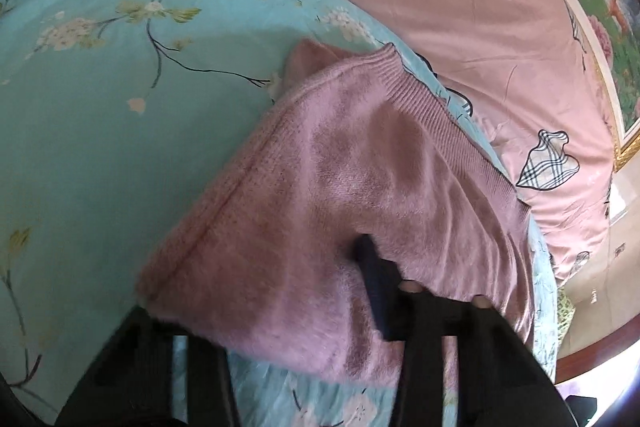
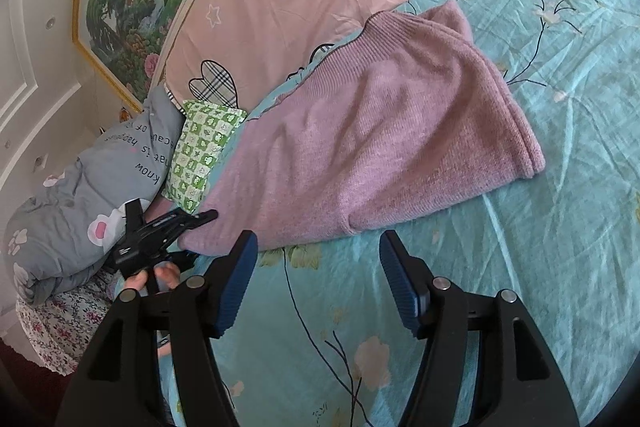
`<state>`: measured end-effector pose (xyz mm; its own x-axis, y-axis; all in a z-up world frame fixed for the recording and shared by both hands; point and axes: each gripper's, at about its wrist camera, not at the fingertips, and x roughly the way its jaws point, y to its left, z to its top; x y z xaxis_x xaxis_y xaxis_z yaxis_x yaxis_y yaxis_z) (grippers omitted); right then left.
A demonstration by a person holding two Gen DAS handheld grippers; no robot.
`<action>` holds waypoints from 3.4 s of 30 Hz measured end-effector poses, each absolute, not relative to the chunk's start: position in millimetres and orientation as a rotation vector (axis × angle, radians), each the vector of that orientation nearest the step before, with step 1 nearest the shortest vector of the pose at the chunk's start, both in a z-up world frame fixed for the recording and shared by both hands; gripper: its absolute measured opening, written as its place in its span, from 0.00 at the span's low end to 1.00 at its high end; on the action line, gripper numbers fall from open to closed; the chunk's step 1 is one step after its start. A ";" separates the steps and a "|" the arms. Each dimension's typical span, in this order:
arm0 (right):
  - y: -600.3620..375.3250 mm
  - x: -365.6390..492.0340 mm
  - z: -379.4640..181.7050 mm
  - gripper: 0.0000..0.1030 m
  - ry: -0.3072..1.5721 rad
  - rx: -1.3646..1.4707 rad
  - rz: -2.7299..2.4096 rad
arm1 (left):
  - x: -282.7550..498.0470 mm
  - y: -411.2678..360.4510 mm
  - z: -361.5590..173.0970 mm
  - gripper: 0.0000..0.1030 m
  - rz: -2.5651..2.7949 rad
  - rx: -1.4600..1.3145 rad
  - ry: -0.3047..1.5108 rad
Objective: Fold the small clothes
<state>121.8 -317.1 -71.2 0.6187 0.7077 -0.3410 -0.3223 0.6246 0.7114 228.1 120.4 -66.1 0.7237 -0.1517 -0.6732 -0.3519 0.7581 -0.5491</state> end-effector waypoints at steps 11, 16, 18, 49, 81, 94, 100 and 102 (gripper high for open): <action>-335.2 119.0 -71.0 0.63 0.599 0.739 0.642 | 232.8 46.5 11.8 0.06 0.019 -0.418 0.656; -376.2 117.8 -61.6 0.63 0.512 0.900 0.594 | 240.5 -36.1 34.6 0.06 -0.178 -0.275 0.638; -391.3 123.7 -53.2 0.63 0.495 0.910 0.579 | 242.6 -72.7 28.4 0.06 -0.265 -0.223 0.657; -338.5 292.8 34.1 0.15 0.728 0.553 0.737 | 262.8 -183.1 32.8 0.06 -0.517 -0.159 0.673; -401.8 285.3 -48.7 0.77 0.836 0.576 0.492 | 266.4 -76.4 -1.1 0.77 -0.409 -0.329 0.914; -380.4 315.5 -73.3 0.76 0.926 0.626 0.574 | 365.7 -70.7 -61.8 0.88 -0.468 -0.529 1.059; -365.8 306.1 -70.0 0.35 0.935 0.676 0.583 | 359.3 -71.6 -48.1 0.54 -0.496 -0.502 0.994; -359.4 295.2 -57.4 0.34 0.911 0.680 0.586 | 344.3 -63.0 -37.4 0.53 -0.508 -0.496 0.977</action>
